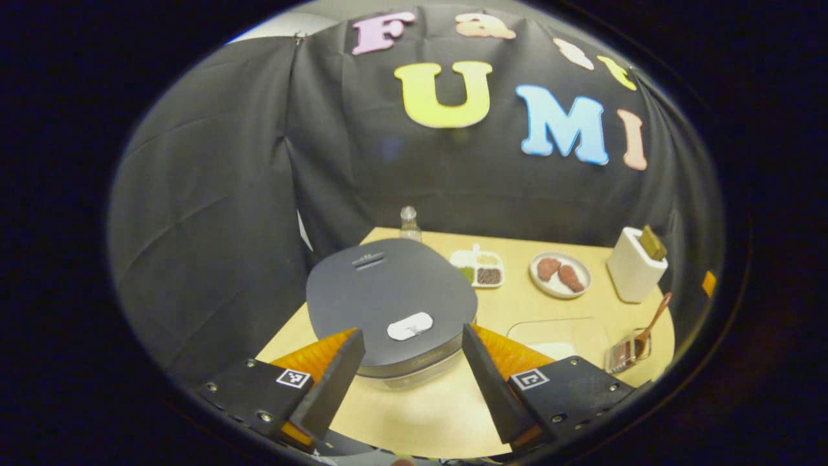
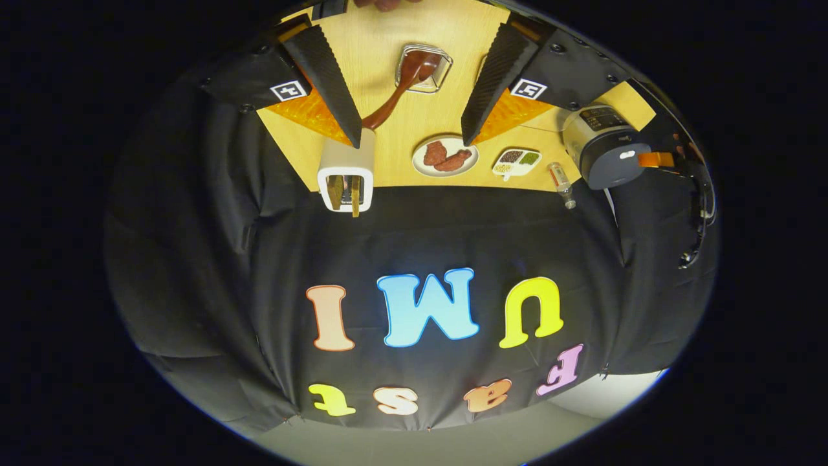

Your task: Close the left gripper, press the button to open the rice cooker; take a wooden spoon from the chopstick holder with the right hand, scoop a spoonful of rice and pour it into the rice cooker, then put the wooden spoon back into the chopstick holder.

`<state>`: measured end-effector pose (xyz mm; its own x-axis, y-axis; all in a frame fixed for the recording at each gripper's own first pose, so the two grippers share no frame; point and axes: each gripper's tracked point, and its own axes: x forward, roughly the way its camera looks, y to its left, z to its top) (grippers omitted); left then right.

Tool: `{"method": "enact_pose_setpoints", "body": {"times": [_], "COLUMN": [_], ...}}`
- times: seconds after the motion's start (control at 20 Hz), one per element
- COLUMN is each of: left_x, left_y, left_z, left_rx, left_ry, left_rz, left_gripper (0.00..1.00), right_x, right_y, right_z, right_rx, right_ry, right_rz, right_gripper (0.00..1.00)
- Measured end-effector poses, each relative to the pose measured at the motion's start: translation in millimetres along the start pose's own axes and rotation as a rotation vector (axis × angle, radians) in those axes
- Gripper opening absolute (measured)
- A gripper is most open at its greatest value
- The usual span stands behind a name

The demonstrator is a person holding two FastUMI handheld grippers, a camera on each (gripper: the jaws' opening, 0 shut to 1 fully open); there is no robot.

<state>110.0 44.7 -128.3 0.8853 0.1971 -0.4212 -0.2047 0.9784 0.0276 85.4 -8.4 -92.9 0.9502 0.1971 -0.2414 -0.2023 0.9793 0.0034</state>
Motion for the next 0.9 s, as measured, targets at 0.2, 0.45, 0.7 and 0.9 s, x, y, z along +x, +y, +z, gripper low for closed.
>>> {"method": "enact_pose_setpoints", "body": {"times": [0.2,0.45,0.7,0.9], "left_x": [-80.4,-170.3,-218.8,-225.6], "left_y": [-1.9,-8.7,-4.0,-7.8], "left_z": [78.6,129.4,130.5,115.7], "left_rx": [0.020,0.030,-0.016,-0.054], "left_ry": [-0.216,-0.452,-0.511,-0.505], "left_rz": [-0.083,-0.206,-0.238,-0.258], "left_gripper": [0.96,0.93,0.92,0.92], "right_x": [-12.9,-41.7,-73.2,-90.4], "right_y": [15.4,26.0,21.2,14.4], "right_z": [27.2,57.6,81.6,75.4], "right_rx": [-0.050,-0.046,-0.025,0.029], "right_ry": [-0.063,-0.132,-0.207,-0.194], "right_rz": [-0.035,-0.082,-0.124,-0.142], "right_gripper": [0.98,0.98,0.98,0.98]}}
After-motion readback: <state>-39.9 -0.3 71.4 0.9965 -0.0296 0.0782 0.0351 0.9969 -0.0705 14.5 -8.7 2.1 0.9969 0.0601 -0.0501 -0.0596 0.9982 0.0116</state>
